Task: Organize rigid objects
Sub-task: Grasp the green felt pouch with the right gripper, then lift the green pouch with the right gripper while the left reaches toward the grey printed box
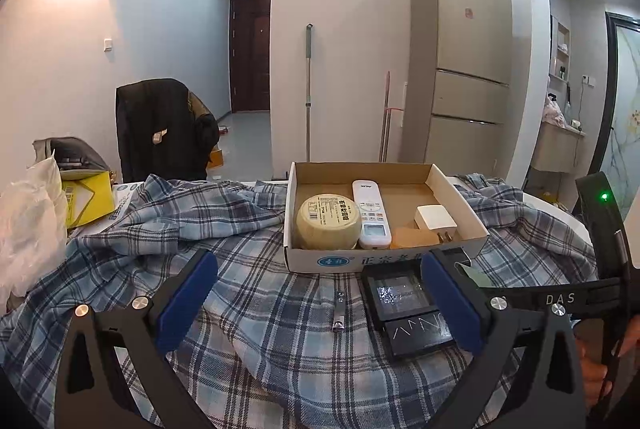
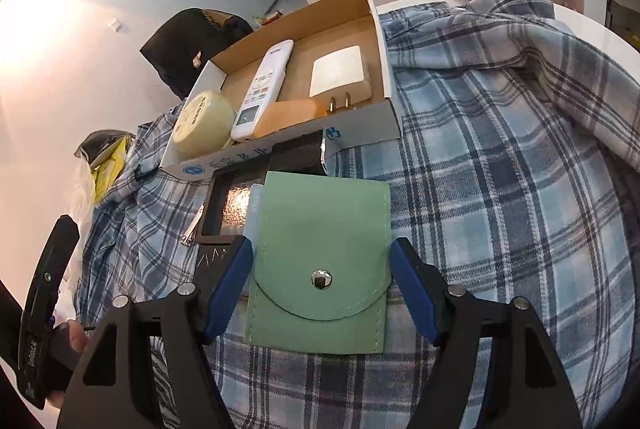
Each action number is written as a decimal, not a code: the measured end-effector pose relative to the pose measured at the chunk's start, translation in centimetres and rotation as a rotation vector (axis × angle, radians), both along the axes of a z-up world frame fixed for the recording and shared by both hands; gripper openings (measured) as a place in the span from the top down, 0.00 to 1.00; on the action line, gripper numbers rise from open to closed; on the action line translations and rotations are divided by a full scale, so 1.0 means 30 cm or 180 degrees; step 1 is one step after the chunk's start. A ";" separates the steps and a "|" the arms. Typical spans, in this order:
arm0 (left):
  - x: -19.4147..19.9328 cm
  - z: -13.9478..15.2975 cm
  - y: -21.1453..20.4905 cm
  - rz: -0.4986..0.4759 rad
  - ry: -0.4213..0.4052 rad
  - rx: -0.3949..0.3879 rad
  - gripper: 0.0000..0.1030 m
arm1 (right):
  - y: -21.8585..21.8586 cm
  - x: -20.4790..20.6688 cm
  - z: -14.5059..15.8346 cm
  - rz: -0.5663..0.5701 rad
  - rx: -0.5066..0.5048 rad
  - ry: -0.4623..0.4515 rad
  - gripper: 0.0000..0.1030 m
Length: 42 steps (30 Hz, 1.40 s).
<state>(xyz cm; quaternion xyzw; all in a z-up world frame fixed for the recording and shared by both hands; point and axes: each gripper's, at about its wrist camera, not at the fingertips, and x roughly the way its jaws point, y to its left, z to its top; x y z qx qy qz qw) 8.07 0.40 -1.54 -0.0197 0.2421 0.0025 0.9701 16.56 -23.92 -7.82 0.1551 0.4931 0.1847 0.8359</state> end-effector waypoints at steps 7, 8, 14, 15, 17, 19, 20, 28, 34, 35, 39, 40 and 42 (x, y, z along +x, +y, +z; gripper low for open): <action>-0.001 0.000 -0.003 0.0007 0.0001 -0.0006 0.00 | 0.025 -0.005 -0.002 0.0102 -0.0014 -0.0072 0.19; -0.001 0.000 -0.003 0.0004 0.0001 -0.0006 0.00 | 0.019 -0.006 -0.003 0.0074 0.0023 -0.0051 0.19; -0.001 0.000 -0.003 0.0008 0.0003 -0.0001 0.00 | 0.011 -0.005 -0.003 0.0094 0.0061 -0.0013 0.40; -0.002 0.000 -0.004 0.0010 -0.0002 0.0003 0.00 | 0.009 -0.006 0.002 0.0096 0.0090 -0.0029 0.44; -0.001 0.001 -0.003 -0.0003 -0.0007 0.0001 0.00 | 0.006 -0.017 0.023 0.0118 0.0083 -0.0117 0.53; 0.000 0.000 -0.003 -0.0015 -0.0015 0.0013 0.00 | 0.015 -0.032 0.047 0.0187 0.0012 -0.0242 0.64; -0.001 0.001 -0.004 -0.0016 -0.0015 0.0018 0.00 | 0.025 -0.040 0.057 0.0232 -0.0055 -0.0314 0.65; -0.001 0.000 -0.004 -0.0013 -0.0019 0.0010 0.00 | 0.031 -0.078 0.118 0.0148 -0.0370 -0.0582 0.86; -0.003 -0.001 -0.005 -0.0022 -0.0023 0.0030 0.00 | -0.005 -0.061 0.120 0.0065 -0.0669 -0.0527 0.86; -0.004 0.000 -0.008 -0.0023 -0.0023 0.0029 0.00 | -0.012 -0.050 0.105 0.0035 -0.0716 -0.0471 0.86; -0.005 0.000 -0.007 -0.0025 -0.0024 0.0032 0.00 | -0.020 -0.012 0.034 0.0011 -0.0762 -0.0238 0.86; -0.005 0.000 -0.007 -0.0028 -0.0023 0.0033 0.00 | -0.014 -0.005 0.020 0.0044 -0.0780 -0.0220 0.86; -0.004 0.000 -0.006 -0.0030 -0.0021 0.0038 0.00 | 0.005 0.004 -0.006 0.0097 -0.0880 -0.0200 0.87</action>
